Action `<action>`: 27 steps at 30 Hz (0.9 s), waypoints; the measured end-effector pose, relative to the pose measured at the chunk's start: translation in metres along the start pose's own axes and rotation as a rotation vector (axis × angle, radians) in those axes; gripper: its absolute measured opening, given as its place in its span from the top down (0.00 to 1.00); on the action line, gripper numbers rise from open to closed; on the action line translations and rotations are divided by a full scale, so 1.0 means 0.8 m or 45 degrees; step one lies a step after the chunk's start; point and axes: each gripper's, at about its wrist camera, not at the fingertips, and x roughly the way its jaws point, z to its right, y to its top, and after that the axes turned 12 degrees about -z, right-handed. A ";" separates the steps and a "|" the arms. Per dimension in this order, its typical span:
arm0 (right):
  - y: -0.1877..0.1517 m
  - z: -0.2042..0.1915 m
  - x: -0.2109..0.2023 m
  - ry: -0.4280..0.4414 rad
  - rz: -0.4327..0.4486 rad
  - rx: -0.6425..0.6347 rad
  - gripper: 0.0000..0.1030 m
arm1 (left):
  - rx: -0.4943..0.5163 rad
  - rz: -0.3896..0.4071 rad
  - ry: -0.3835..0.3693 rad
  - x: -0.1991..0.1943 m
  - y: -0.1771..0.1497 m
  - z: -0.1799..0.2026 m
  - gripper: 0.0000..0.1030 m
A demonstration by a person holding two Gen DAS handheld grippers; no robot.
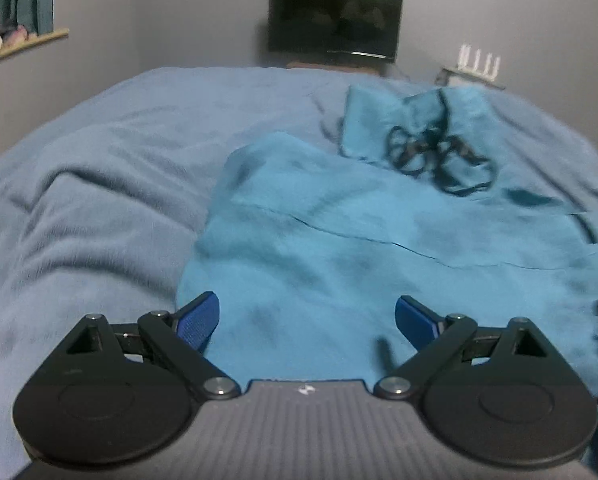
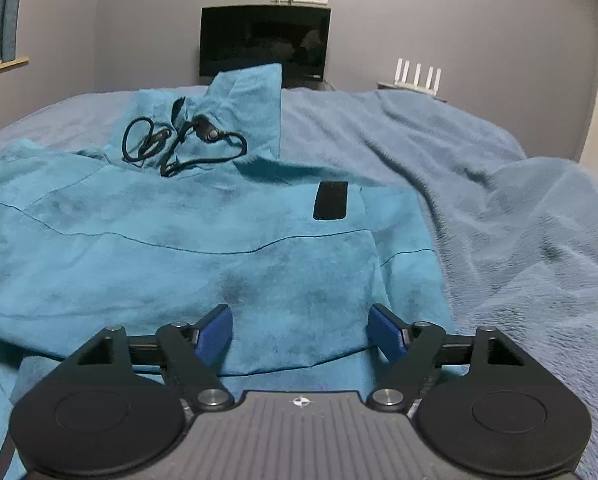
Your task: Fold large clothes
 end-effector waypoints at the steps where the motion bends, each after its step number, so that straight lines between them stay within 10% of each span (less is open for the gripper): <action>1: -0.002 -0.001 -0.007 -0.009 0.008 -0.001 0.16 | 0.015 -0.014 -0.022 -0.011 -0.009 0.003 0.07; 8: 0.001 -0.019 -0.077 0.019 0.021 -0.159 0.12 | 0.179 -0.179 -0.258 -0.075 -0.045 0.021 0.07; 13: -0.004 -0.012 -0.155 0.272 -0.026 -0.293 0.11 | 0.466 -0.282 -0.519 -0.124 -0.077 0.056 0.07; 17: -0.019 -0.011 -0.199 0.485 -0.133 -0.415 0.10 | 0.696 -0.301 -0.382 -0.145 -0.109 0.076 0.07; 21: -0.056 -0.017 -0.216 0.486 -0.240 -0.578 0.11 | 0.591 -0.424 -0.373 -0.140 -0.119 0.041 0.07; 27: -0.066 0.040 -0.266 0.492 -0.168 -0.404 0.12 | 0.435 -0.263 -0.310 -0.210 -0.112 -0.034 0.07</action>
